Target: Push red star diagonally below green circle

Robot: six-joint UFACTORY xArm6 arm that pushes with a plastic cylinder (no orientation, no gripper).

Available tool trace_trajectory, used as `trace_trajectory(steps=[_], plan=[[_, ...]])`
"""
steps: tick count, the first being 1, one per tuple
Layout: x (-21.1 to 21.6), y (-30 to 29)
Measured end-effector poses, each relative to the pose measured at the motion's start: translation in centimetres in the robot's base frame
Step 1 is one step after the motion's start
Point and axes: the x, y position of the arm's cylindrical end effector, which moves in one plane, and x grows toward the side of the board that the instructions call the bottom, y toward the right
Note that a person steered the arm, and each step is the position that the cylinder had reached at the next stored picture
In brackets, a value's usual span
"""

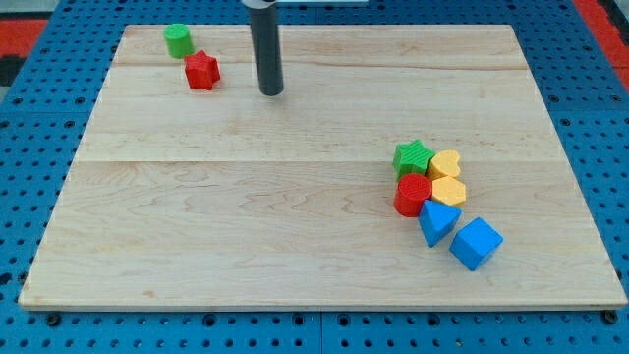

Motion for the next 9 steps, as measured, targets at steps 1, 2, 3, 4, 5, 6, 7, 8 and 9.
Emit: trace_trajectory(steps=[1,2,3,4,5,6,7,8,9], plan=[[2.3,-1.7],[7.4,-6.7],[9.1,-15.8],[4.1,-23.1],[1.8,-25.0],[1.1,-22.7],[0.0,-19.5],[-2.3,-22.8],[-4.6,-14.8]])
